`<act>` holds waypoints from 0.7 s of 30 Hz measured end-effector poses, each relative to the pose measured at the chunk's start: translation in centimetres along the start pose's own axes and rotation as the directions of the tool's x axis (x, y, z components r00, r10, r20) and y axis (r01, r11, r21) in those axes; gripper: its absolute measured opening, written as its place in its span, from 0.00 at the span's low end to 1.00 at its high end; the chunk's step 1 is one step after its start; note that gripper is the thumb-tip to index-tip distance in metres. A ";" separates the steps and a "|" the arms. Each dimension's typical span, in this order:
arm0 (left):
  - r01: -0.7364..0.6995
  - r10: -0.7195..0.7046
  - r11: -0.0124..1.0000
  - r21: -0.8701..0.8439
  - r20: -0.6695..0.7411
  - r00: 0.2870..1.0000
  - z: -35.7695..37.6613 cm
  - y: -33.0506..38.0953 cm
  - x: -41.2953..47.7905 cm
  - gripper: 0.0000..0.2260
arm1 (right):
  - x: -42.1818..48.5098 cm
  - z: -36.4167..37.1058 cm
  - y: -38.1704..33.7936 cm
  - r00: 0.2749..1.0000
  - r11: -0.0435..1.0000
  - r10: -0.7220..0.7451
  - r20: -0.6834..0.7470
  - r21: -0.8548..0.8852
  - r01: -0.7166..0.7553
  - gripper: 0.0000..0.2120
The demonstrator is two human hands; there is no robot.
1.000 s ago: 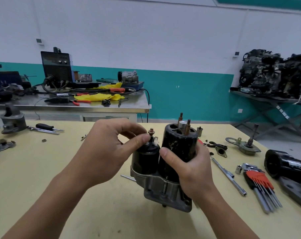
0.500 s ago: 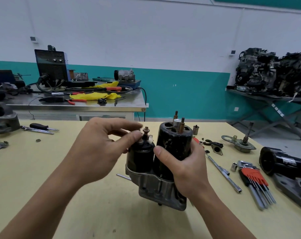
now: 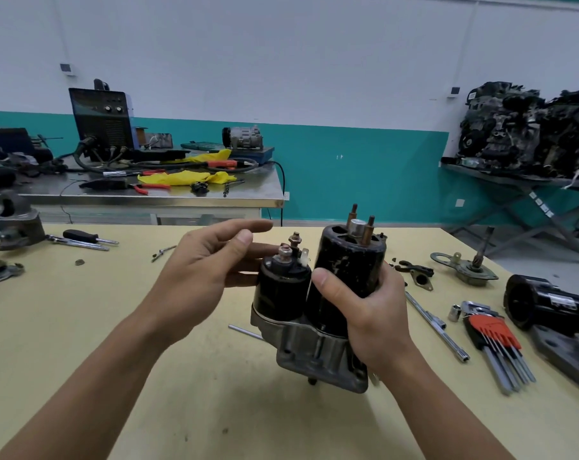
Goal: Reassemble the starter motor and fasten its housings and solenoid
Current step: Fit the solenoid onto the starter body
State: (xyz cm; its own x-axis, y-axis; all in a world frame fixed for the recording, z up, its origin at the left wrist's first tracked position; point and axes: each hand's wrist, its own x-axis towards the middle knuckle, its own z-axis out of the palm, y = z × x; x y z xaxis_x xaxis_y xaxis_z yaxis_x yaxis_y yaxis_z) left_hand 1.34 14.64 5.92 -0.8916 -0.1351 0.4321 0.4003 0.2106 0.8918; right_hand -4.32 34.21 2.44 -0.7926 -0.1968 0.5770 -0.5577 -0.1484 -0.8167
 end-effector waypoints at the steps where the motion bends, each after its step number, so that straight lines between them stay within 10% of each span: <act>1: -0.007 0.007 1.000 -0.007 0.005 1.000 0.1 0.0 -0.1 0.14 | 0.0 0.0 0.0 1.000 1.000 -0.003 -0.002 0.004 0.003 0.15; 21: -0.097 0.096 0.995 -0.026 -0.012 0.995 1.9 -0.6 -0.3 0.15 | 0.1 -0.3 0.3 0.999 0.999 0.034 -0.028 0.029 -0.033 0.15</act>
State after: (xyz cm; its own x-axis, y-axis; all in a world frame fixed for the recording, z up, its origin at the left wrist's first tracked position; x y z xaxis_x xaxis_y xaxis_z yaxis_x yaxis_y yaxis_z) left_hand 0.95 16.41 5.02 -0.8463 -0.1261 0.5175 0.4898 0.1975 0.8492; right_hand -4.64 34.44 2.22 -0.8176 -0.1744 0.5488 -0.5240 -0.1697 -0.8346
